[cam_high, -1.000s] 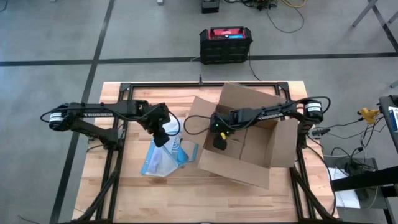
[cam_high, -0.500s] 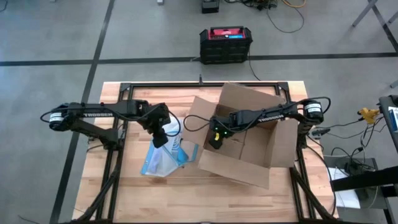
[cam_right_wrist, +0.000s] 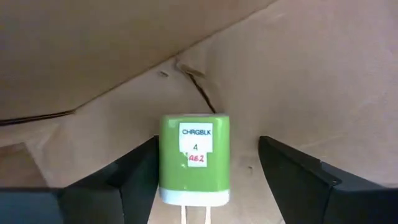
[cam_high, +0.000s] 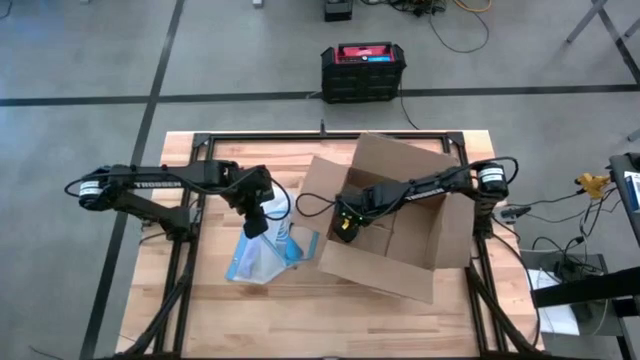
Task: Unpack boxes
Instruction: Put the green charger adapter into the blue zip bag
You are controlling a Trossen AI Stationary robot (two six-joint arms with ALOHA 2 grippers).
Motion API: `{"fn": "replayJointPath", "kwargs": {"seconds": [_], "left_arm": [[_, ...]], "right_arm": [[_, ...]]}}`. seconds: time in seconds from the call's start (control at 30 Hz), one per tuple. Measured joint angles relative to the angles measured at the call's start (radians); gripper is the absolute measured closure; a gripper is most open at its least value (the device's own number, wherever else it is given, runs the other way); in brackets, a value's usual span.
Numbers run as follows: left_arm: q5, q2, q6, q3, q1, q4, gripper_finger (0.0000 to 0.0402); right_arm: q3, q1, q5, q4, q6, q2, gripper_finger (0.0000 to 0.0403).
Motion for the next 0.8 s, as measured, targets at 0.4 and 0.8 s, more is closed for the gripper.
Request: {"fn": "replayJointPath", "kwargs": {"seconds": [0.4, 0.8], "left_arm": [[0.0, 0.0, 0.005, 0.0, 0.0, 0.0, 0.0401], [0.001, -0.003, 0.008, 0.0, 0.0, -0.06, 0.0401]], "right_arm": [[0.008, -0.007, -0.004, -0.024, -0.097, -0.004, 0.0283], [0.183, 0.027, -0.029, -0.075, -0.142, -0.125, 0.0283]]}}
